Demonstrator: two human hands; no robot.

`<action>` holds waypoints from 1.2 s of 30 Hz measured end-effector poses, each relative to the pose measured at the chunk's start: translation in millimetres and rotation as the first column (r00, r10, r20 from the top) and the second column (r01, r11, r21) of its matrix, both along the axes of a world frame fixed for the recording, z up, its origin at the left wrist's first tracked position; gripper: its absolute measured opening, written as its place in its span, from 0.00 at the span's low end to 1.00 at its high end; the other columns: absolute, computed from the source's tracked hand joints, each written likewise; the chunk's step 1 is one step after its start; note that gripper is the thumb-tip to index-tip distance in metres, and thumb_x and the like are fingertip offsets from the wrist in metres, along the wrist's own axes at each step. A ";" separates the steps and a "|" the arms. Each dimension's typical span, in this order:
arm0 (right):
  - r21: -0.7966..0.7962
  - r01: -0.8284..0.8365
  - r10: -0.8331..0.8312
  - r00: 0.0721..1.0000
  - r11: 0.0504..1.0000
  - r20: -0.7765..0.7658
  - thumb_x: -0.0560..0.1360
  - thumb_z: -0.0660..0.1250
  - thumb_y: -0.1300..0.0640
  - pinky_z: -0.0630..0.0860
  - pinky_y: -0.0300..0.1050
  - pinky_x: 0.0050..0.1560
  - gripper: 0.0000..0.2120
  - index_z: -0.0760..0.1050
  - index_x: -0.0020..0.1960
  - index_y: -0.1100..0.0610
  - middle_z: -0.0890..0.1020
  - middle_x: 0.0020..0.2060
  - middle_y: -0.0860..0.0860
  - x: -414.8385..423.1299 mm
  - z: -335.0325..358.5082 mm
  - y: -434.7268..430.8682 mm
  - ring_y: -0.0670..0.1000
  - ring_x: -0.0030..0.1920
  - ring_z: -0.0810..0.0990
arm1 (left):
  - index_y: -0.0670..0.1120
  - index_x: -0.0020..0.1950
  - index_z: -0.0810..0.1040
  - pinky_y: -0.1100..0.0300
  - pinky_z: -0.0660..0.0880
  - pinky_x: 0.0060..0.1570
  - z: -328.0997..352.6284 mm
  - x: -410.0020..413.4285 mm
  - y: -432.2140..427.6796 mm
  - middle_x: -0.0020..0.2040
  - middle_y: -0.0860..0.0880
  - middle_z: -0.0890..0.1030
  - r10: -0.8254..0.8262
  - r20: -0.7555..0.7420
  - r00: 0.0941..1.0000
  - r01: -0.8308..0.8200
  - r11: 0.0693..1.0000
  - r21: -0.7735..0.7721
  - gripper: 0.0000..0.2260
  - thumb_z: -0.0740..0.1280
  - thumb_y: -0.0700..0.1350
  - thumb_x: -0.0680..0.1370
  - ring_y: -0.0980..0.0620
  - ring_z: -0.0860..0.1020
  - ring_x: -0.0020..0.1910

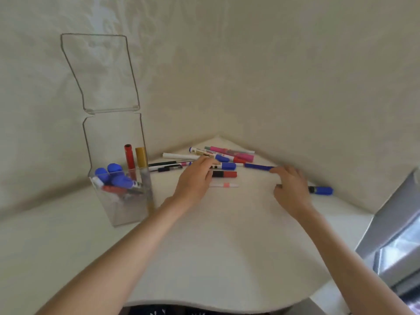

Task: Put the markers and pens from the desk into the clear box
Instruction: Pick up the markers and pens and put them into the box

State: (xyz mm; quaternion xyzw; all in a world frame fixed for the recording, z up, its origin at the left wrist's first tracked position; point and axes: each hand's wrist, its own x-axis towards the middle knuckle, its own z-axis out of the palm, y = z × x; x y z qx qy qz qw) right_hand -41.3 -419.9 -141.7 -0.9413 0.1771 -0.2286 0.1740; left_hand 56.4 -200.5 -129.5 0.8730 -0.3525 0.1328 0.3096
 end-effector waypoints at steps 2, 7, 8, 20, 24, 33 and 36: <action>-0.008 0.063 -0.064 0.993 0.998 -0.098 0.69 0.62 0.69 0.65 0.51 0.61 0.21 0.73 0.60 0.58 0.75 0.59 0.58 -5.5 -8.4 -19.7 0.60 0.61 0.68 | 0.46 0.62 0.72 0.52 0.71 0.56 0.5 24.2 -15.6 0.62 0.46 0.75 -0.030 -0.025 0.999 0.033 0.994 0.104 0.15 0.64 0.39 0.75 0.46 0.73 0.61; -0.035 -0.018 0.013 0.991 0.999 -0.133 0.70 0.60 0.69 0.68 0.51 0.58 0.17 0.75 0.56 0.59 0.77 0.53 0.59 -0.1 -17.4 -27.9 0.62 0.56 0.72 | 0.48 0.62 0.73 0.52 0.70 0.56 -5.8 53.1 -36.6 0.62 0.45 0.76 0.033 -0.097 0.995 -0.002 0.953 0.303 0.18 0.68 0.48 0.73 0.45 0.72 0.61; -0.051 -0.053 0.045 0.989 0.997 -0.140 0.72 0.59 0.68 0.68 0.51 0.57 0.17 0.75 0.58 0.59 0.77 0.54 0.58 5.0 -17.1 -23.8 0.61 0.56 0.73 | 0.48 0.62 0.73 0.53 0.70 0.56 -6.3 55.7 -39.0 0.61 0.45 0.75 0.049 -0.083 0.995 -0.019 0.946 0.324 0.18 0.68 0.49 0.73 0.45 0.72 0.60; -0.216 -0.154 0.171 0.983 0.964 0.061 0.64 0.66 0.76 0.75 0.52 0.37 0.21 0.74 0.54 0.62 0.78 0.44 0.61 19.2 -15.6 9.3 0.63 0.38 0.78 | 0.40 0.57 0.70 0.49 0.71 0.49 -0.3 61.3 -51.7 0.57 0.39 0.76 0.008 0.040 0.999 -0.028 0.852 0.522 0.12 0.61 0.45 0.77 0.39 0.75 0.55; -0.115 -0.178 0.203 0.942 0.977 0.268 0.74 0.62 0.68 0.73 0.48 0.36 0.16 0.71 0.61 0.60 0.76 0.47 0.59 21.7 6.3 24.0 0.61 0.38 0.77 | 0.45 0.51 0.72 0.53 0.71 0.41 22.8 45.5 -35.5 0.43 0.46 0.80 -0.018 0.009 1.000 0.017 0.993 0.114 0.08 0.62 0.48 0.78 0.44 0.78 0.43; 0.414 -0.604 0.375 0.773 0.681 0.511 0.78 0.59 0.57 0.72 0.40 0.37 0.13 0.70 0.62 0.48 0.75 0.34 0.47 36.3 96.1 132.2 0.42 0.32 0.73 | 0.42 0.47 0.71 0.53 0.64 0.33 125.4 -44.8 64.1 0.33 0.44 0.65 -0.091 -0.270 0.958 -0.071 0.842 -0.535 0.08 0.63 0.46 0.77 0.49 0.64 0.30; 0.438 -0.708 0.447 0.696 0.553 0.561 0.77 0.60 0.57 0.72 0.43 0.38 0.11 0.72 0.58 0.48 0.80 0.36 0.53 32.2 116.4 175.9 0.45 0.33 0.75 | 0.47 0.43 0.73 0.55 0.63 0.32 143.7 -62.7 115.1 0.30 0.46 0.64 0.034 -0.264 0.964 -0.192 0.775 -0.602 0.02 0.65 0.44 0.75 0.50 0.62 0.27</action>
